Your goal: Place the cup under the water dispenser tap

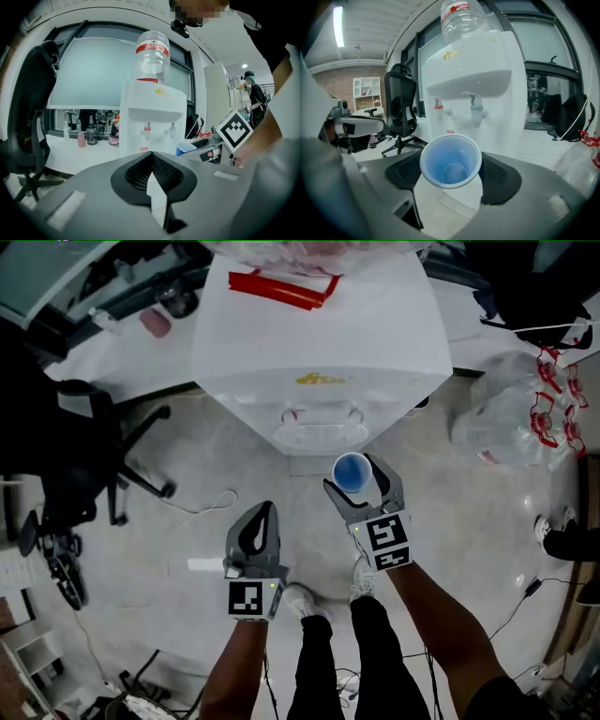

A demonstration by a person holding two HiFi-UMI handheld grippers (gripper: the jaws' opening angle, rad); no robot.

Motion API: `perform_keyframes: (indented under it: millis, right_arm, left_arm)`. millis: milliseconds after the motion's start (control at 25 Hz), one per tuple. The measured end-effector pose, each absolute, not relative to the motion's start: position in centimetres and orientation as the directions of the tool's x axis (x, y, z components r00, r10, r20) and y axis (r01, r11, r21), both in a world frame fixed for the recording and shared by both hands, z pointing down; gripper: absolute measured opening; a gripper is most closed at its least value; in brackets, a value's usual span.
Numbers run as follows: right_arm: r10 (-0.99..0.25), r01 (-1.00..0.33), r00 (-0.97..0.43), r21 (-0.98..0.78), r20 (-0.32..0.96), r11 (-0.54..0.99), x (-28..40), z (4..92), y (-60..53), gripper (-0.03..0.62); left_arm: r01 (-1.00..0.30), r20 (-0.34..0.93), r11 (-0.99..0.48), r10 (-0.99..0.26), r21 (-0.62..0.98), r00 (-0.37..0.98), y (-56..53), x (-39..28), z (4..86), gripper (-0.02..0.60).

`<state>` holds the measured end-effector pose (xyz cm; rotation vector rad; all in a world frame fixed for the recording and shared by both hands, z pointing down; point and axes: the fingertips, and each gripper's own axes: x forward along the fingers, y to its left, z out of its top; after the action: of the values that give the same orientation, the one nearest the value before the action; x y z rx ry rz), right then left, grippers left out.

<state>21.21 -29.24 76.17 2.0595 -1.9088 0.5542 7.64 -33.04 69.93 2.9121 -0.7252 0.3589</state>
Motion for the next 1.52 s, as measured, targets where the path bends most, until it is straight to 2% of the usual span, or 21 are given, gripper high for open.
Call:
perform_keyframes:
  millis: [720,1200,1400,1520]
  right_arm:
    - [-0.787,-0.981,0.136,-0.03,0.601,-0.192,27.1,84.9,-34.2,0.364]
    - [-0.79,-0.97,0.181,-0.028,0.586,-0.243,28.2,86.0,-35.2,0.378]
    - [-0.778,-0.969,0.163,-0.05,0.607,-0.242,27.6,86.5,-34.7,0.474]
    - [-0.774,-0.967,0.162,-0.056,0.612,-0.247,27.3,86.3,-33.9,0.488]
  left_arm:
    - [-0.489,0.262,-0.871,-0.463,0.04,0.847,-34.1,9.4,73.0,0.017]
    - [-0.473,0.263,-0.88,-0.445,0.051,0.856,-33.1,9.9,72.6,0.017]
    - [-0.481,0.262,-0.876,-0.456,0.04,0.851,-33.4,9.4,72.4,0.017]
    - [-0.485,0.259,-0.874,-0.46,0.036,0.849,-33.6,9.1,72.0,0.017]
